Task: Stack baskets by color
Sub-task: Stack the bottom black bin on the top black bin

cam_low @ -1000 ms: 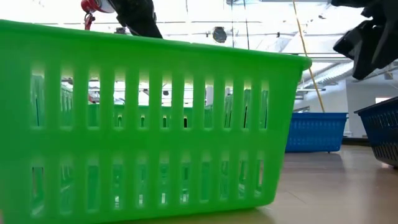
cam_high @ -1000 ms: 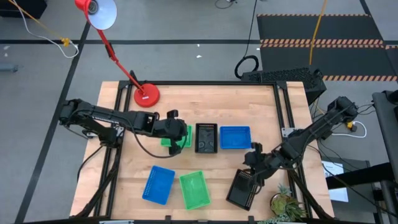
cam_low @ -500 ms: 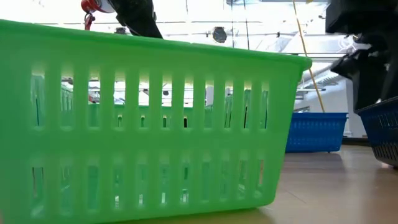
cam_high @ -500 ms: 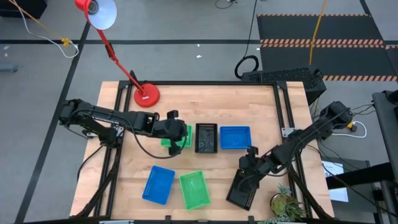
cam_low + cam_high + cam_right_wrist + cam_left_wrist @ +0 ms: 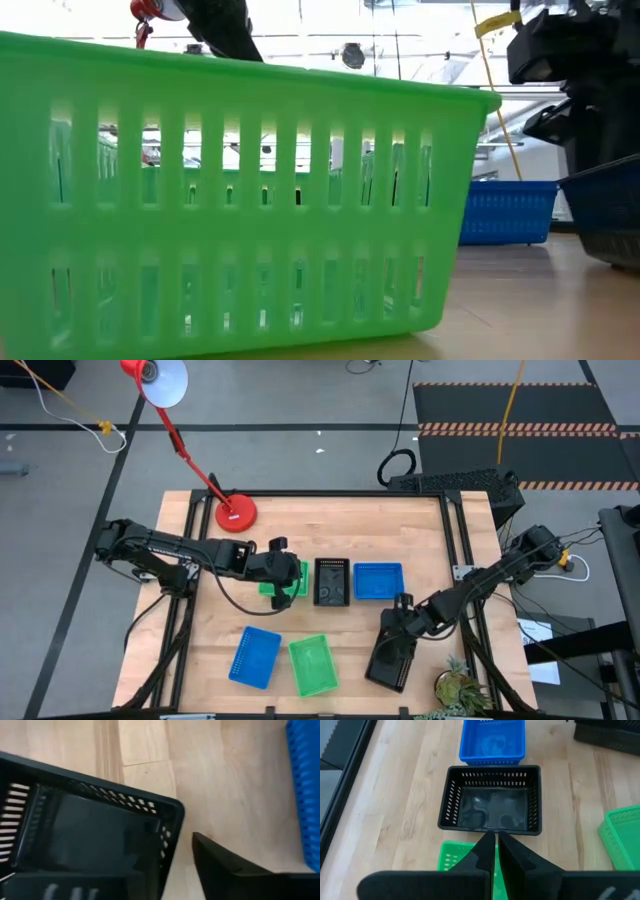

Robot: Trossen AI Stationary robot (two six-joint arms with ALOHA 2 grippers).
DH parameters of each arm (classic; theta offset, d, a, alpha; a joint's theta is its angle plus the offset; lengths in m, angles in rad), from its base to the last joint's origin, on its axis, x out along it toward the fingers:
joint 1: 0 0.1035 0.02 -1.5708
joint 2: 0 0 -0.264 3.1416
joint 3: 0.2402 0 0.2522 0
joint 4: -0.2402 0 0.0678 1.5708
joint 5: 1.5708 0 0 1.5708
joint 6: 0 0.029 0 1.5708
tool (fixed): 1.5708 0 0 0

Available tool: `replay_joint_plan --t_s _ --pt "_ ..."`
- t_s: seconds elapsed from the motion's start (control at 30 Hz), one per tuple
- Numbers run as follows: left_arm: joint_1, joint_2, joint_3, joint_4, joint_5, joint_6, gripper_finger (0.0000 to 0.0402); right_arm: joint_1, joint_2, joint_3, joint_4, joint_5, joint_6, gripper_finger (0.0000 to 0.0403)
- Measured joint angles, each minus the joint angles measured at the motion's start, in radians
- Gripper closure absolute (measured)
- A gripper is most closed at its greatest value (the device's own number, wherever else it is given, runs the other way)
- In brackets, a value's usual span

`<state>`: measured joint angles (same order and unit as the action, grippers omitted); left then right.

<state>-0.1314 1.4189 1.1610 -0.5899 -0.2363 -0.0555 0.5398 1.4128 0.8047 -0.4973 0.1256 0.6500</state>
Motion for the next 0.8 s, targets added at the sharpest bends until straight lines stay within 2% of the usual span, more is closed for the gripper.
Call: replay_joint_plan --t_s 0.13,0.2,0.4,0.53,0.67,0.8 --pt "-0.001 0.000 0.000 0.019 0.000 0.009 0.0376 -0.013 0.000 0.000 0.011 -0.034 -0.045 0.0373" --pt "-0.006 0.000 0.000 0.024 0.000 0.010 0.0376 -0.022 0.000 0.008 0.007 -0.054 -0.066 0.0392" --pt "-0.030 0.000 0.000 0.059 0.001 0.011 0.0376 -0.047 0.000 0.102 -0.042 -0.044 -0.105 0.0381" --pt "-0.059 0.000 0.000 0.121 0.003 0.033 0.0376 -0.059 0.000 0.194 -0.133 0.022 -0.149 0.0395" --pt "-0.091 0.000 0.000 0.175 0.003 0.044 0.0376 -0.086 0.000 0.277 -0.212 0.084 -0.180 0.0390" --pt "-0.130 0.000 0.000 0.223 0.000 0.072 0.0376 -0.138 -0.001 0.333 -0.249 0.087 -0.257 0.0389"
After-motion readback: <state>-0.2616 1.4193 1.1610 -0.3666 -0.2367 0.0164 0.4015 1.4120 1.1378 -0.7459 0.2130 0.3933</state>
